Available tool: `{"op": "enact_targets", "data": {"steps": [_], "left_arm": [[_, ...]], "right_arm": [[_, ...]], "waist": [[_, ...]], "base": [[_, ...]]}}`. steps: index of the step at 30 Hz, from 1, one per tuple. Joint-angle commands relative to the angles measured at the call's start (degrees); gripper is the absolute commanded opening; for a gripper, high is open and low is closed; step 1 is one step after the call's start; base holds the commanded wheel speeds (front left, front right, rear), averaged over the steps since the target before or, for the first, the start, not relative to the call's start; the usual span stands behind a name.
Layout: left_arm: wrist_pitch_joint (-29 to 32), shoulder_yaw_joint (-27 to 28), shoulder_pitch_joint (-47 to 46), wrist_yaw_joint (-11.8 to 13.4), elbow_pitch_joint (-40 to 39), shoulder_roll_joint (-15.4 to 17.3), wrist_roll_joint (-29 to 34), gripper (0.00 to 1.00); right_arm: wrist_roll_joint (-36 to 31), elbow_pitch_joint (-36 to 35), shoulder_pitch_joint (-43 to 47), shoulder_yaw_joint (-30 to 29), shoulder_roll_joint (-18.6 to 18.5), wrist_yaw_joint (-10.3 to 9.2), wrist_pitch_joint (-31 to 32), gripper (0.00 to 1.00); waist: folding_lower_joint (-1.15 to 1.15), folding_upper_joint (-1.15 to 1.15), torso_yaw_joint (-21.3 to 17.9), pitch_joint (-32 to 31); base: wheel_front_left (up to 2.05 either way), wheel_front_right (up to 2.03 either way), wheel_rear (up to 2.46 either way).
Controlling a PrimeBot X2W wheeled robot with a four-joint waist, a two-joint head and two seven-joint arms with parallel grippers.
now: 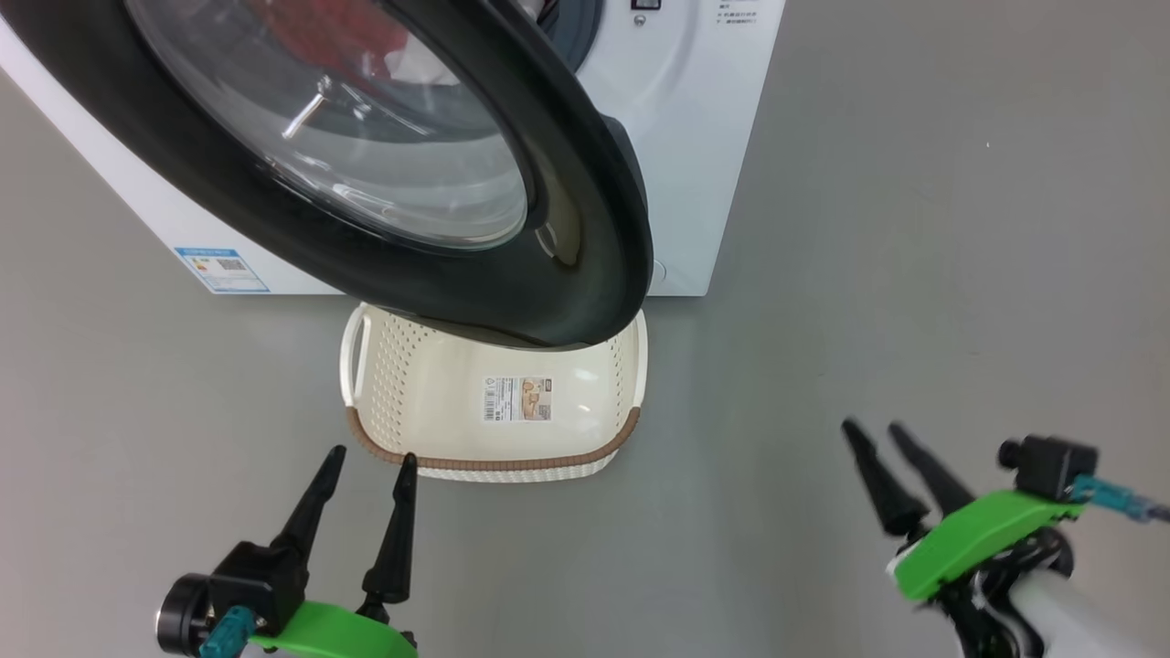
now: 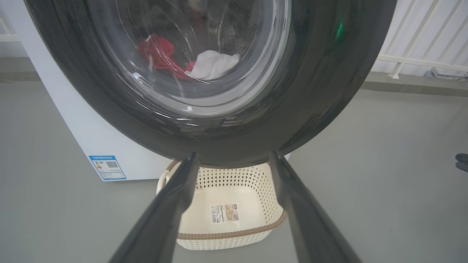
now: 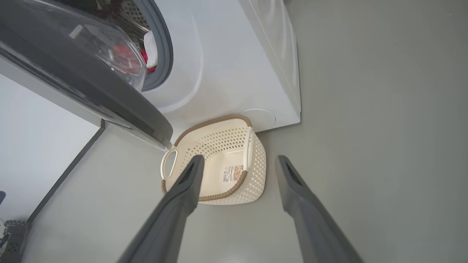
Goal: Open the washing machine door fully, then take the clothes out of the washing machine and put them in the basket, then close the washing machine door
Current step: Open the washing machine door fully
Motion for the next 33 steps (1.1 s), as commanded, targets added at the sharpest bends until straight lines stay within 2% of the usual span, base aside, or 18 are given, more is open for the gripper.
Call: {"op": "enact_targets", "data": {"steps": [1, 5, 6, 13, 19, 27, 33], "left_arm": [[-0.7, 2.0, -0.1, -0.3, -1.1, 0.8, 0.7, 1.00], [-0.7, 2.2, -0.2, -0.3, -1.1, 0.8, 0.6, 1.00], [-0.7, 2.2, -0.2, -0.3, -1.1, 0.8, 0.6, 1.00], [-0.7, 2.4, -0.1, -0.3, -1.1, 0.8, 0.6, 1.00], [-0.7, 2.6, -0.2, -0.3, -1.9, 0.8, 0.8, 1.00], [-0.7, 2.7, 0.3, -0.3, -3.8, 0.8, 1.4, 1.00], [-0.7, 2.5, 1.0, -0.3, -4.6, 0.8, 1.4, 1.00]], "right_arm": [[-4.3, -1.8, -0.1, -2.3, -0.1, 0.43, -0.8, 1.00], [-14.2, -5.2, 2.9, -10.5, 3.1, 0.43, -0.8, 1.00], [-14.2, -5.2, 2.9, -10.5, 3.1, 0.43, -0.8, 1.00], [-31.5, -11.5, 8.0, -19.1, 7.6, 0.43, -0.8, 1.00], [-42.1, -17.0, 11.7, -24.6, 11.3, 0.43, -0.8, 1.00], [-47.6, -22.5, 15.8, -31.3, 14.5, 0.43, -0.8, 1.00], [-48.7, -22.6, 17.5, -32.3, 15.2, 0.43, -0.8, 1.00]], "waist": [[0.00, 0.00, 0.0, 0.1], [0.00, 0.00, 0.0, 0.1], [0.00, 0.00, 0.0, 0.1], [0.00, 0.00, 0.0, -0.2], [0.00, 0.00, 0.2, 0.0], [0.00, 0.00, 0.5, -0.2], [0.00, 0.00, 0.6, -0.4]], "base": [[0.00, 0.00, 0.00], [0.00, 0.00, 0.00], [0.00, 0.00, 0.00], [0.00, 0.00, 0.00], [0.00, 0.00, 0.00], [0.00, 0.00, 0.00], [0.00, 0.00, 0.00]]}}
